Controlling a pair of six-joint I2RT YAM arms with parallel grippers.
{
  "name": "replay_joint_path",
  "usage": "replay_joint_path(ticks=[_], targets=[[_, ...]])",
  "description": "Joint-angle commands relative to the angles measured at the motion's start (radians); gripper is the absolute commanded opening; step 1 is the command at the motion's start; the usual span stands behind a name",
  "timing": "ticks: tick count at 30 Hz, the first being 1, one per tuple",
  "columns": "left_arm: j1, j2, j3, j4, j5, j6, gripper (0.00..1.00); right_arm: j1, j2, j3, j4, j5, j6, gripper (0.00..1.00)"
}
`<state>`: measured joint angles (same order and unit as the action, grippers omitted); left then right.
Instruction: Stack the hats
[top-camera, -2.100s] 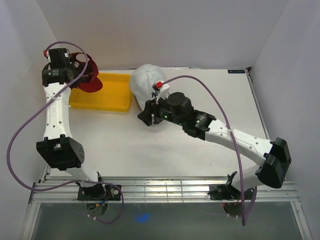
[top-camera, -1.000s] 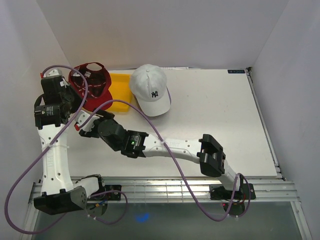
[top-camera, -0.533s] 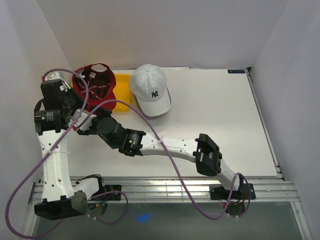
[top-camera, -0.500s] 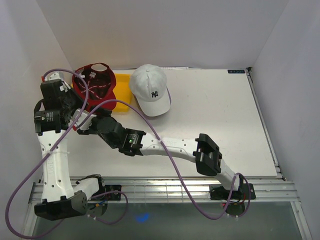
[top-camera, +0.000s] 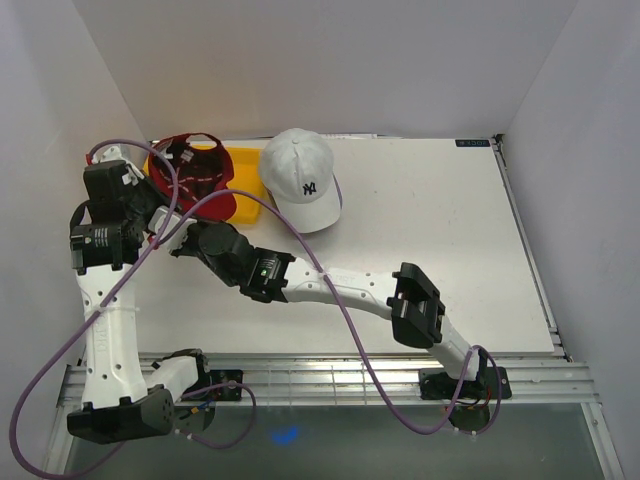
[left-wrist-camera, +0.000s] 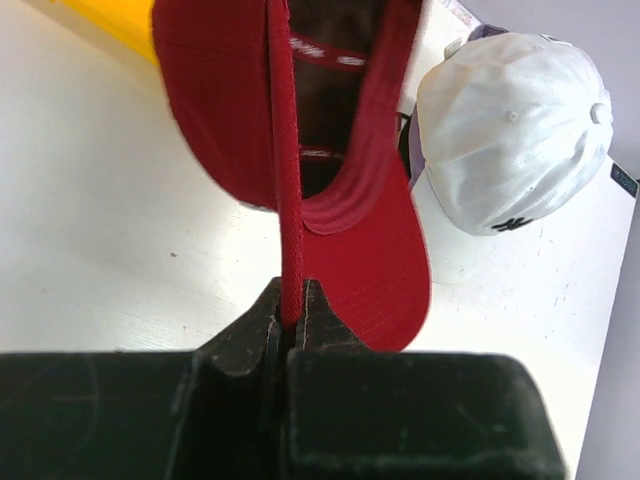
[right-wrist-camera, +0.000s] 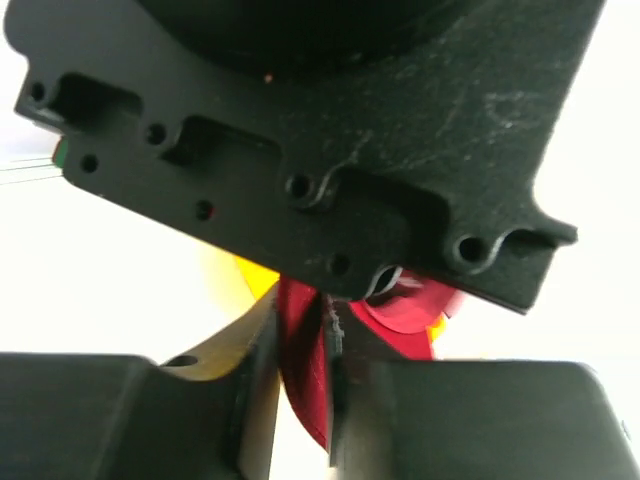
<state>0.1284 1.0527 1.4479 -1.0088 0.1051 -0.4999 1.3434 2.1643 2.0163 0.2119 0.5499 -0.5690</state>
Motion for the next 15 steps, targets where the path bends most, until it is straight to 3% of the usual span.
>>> replay_joint_path(ticks=[1, 2, 3, 8, 12, 15], targets=[[-0.007, -0.028, 0.037, 0.016, 0.024, -0.009, 0.00, -0.020, -0.043, 0.024, 0.029, -0.047, 0.046, 0.19], [-0.007, -0.025, 0.042, 0.016, 0.028, -0.011, 0.00, -0.020, -0.049, 0.018, 0.026, -0.056, 0.053, 0.10], [-0.007, -0.023, 0.045, 0.016, 0.028, -0.011, 0.00, -0.021, -0.064, 0.013, 0.027, -0.061, 0.067, 0.08], [-0.007, -0.010, 0.086, 0.018, 0.036, -0.022, 0.00, -0.021, -0.118, -0.033, 0.032, -0.107, 0.106, 0.08], [-0.007, -0.007, 0.109, 0.029, 0.047, -0.026, 0.11, -0.021, -0.164, -0.062, 0.029, -0.133, 0.139, 0.08], [-0.007, -0.008, 0.115, 0.041, 0.053, -0.029, 0.28, -0.021, -0.185, -0.076, 0.024, -0.137, 0.162, 0.08]])
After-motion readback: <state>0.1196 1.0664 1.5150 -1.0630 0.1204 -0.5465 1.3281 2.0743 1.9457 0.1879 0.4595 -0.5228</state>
